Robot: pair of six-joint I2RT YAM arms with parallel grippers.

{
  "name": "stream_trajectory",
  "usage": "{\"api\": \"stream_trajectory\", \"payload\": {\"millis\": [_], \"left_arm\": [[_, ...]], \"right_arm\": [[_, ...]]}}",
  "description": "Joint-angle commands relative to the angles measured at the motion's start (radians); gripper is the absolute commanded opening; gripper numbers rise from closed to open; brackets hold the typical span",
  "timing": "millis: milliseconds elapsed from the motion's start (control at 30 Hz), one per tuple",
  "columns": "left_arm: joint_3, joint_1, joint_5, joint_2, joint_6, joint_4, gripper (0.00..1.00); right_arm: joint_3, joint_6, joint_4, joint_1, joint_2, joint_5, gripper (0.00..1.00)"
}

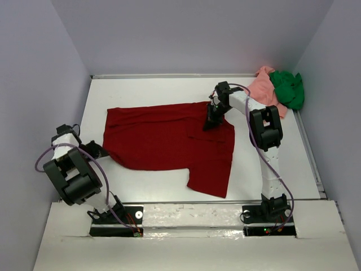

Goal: Fold and stack the t-shirts
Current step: Fold the flattened tshirt in 1/3 of the way

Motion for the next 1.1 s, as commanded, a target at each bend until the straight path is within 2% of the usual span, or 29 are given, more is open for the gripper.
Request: {"api": "stream_trajectory", "payload": {"millis": [0, 167, 600, 700, 733, 767, 867, 900, 933, 967, 1033, 1067], "left_arm": [[0.018, 0.071, -0.069, -0.114, 0.050, -0.142, 0.00], [-0.048, 0.159, -0.083, -0.157, 0.116, -0.184, 0.00], [-0.119, 0.182, -0.086, -0.206, 0.184, -0.194, 0.00], [-0.070, 0.182, -0.170, -0.199, 0.257, -0.213, 0.02], [-0.025, 0.182, -0.193, -0.188, 0.321, -0.225, 0.04], [0.004, 0.182, -0.225, -0.182, 0.352, -0.245, 0.12], [0.081, 0.180, -0.346, -0.170, 0.436, -0.331, 0.39], [0.125, 0.182, -0.409, -0.171, 0.469, -0.367, 0.55], [0.144, 0.182, -0.435, -0.182, 0.476, -0.382, 0.59], [0.171, 0.183, -0.452, -0.188, 0.487, -0.386, 0.69], [0.193, 0.185, -0.471, -0.196, 0.521, -0.386, 0.73], [0.208, 0.186, -0.489, -0.197, 0.547, -0.379, 0.78]], "right_arm": [[-0.002, -0.007, -0.017, -0.009, -0.046, 0.020, 0.00], [0.005, -0.007, -0.015, -0.018, -0.043, 0.013, 0.00], [-0.009, -0.010, -0.014, -0.018, -0.052, 0.008, 0.00], [-0.007, -0.011, -0.012, -0.018, -0.049, 0.003, 0.00], [-0.007, -0.010, -0.012, -0.018, -0.046, -0.006, 0.00], [-0.009, -0.011, -0.012, -0.018, -0.046, -0.009, 0.00], [-0.010, -0.011, -0.011, -0.018, -0.049, -0.009, 0.10], [-0.007, -0.011, -0.012, -0.018, -0.049, -0.010, 0.14], [-0.004, -0.011, -0.012, -0.018, -0.046, -0.012, 0.15], [-0.002, -0.011, -0.012, -0.018, -0.044, -0.013, 0.15], [0.004, -0.010, -0.012, -0.018, -0.040, -0.018, 0.15], [0.005, -0.008, -0.012, -0.018, -0.038, -0.018, 0.16]]}}
